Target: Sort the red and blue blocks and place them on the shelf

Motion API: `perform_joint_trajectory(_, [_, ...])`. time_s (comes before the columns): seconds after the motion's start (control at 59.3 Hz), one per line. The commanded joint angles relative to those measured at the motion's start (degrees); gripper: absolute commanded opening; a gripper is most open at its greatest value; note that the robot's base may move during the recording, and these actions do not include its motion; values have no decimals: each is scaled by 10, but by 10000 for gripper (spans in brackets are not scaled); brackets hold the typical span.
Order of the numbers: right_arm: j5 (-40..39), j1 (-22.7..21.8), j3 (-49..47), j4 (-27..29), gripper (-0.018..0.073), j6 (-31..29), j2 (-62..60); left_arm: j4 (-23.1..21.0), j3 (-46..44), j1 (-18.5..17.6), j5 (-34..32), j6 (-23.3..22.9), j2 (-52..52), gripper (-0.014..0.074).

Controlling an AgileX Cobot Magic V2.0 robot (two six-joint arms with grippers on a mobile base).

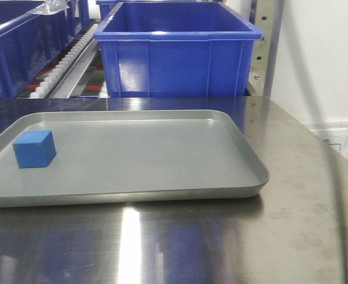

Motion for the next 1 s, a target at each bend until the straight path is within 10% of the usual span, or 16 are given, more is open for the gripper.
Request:
perform_joint_trajectory(0.0, [-93, -35, 57, -9, 52, -6, -90, -5, 20, -2, -45, 0, -9, 119])
perform_joint_trajectory(0.371, [-120, -182, 316, -9, 52, -6, -336, -5, 20, -2, -45, 0, -9, 119])
perform_joint_trajectory(0.979, [-130, -194, 350, -9, 52, -6, -368, -5, 20, -2, -45, 0, -9, 119])
